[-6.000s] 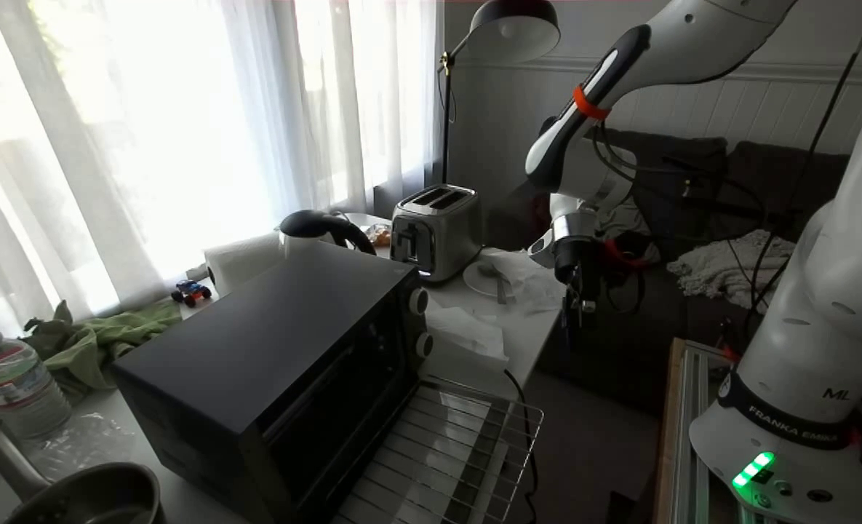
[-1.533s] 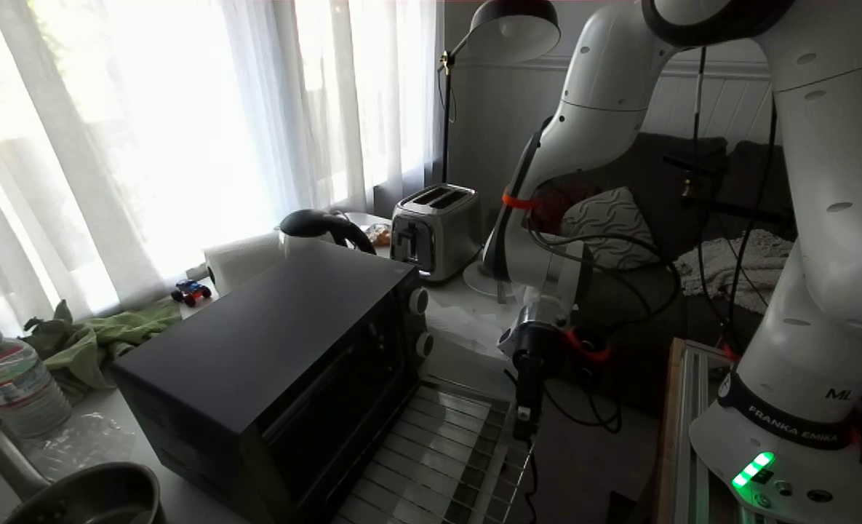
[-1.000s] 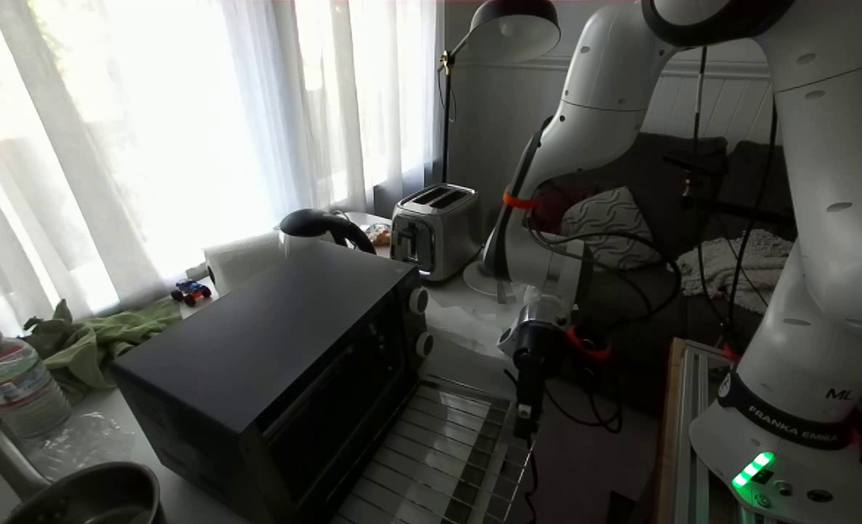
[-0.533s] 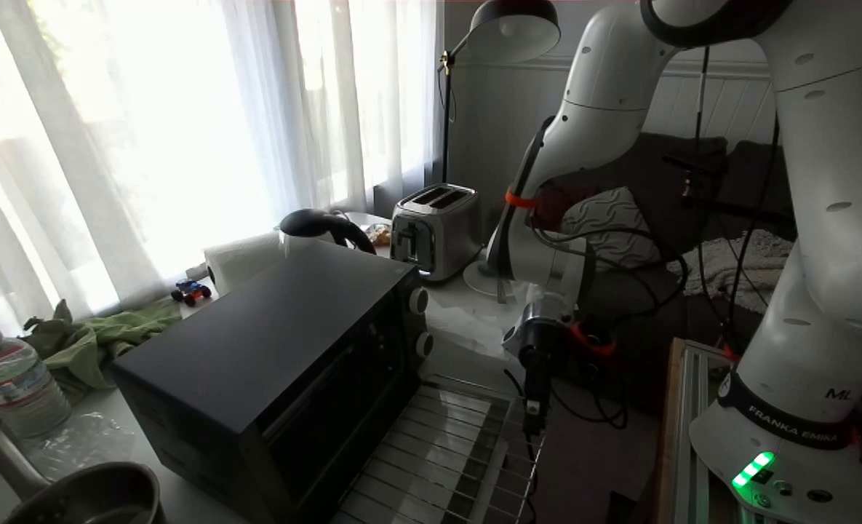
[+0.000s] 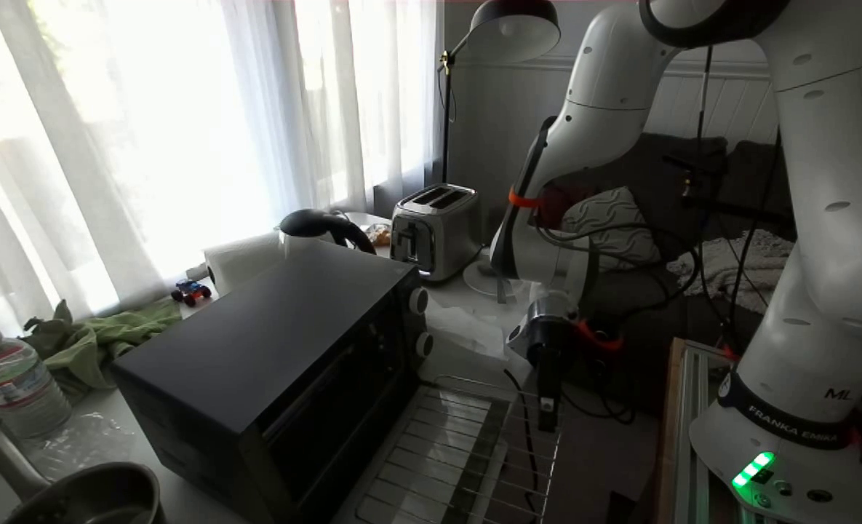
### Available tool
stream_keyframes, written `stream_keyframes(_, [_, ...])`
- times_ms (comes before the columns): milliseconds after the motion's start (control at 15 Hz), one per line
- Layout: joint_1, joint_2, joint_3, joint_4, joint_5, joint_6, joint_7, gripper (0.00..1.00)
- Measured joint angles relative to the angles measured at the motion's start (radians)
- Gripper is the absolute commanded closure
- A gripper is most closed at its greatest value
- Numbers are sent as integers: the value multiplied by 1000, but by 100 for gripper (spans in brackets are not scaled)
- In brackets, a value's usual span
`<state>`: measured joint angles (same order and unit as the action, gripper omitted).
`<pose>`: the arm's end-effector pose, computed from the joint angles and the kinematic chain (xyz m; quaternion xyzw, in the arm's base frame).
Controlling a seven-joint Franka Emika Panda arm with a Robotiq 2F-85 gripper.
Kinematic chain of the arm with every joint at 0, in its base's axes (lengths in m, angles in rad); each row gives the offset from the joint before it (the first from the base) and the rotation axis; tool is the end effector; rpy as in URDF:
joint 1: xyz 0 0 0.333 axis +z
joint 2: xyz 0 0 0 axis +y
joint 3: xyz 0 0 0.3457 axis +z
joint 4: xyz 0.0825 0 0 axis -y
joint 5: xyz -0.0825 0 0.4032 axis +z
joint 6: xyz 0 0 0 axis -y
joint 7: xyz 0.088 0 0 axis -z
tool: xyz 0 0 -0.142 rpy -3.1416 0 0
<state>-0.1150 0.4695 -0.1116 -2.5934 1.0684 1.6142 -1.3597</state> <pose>0.3024 0.0463 0.1044 -0.7490 -0.0457 0.1474 0.6443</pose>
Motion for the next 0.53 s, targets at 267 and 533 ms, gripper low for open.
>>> stream_keyframes(267, [-1,-1,0,0,-26,-26,-31,98])
stream_keyframes(533, [-1,-3,0,1,-33,-57,-57,98])
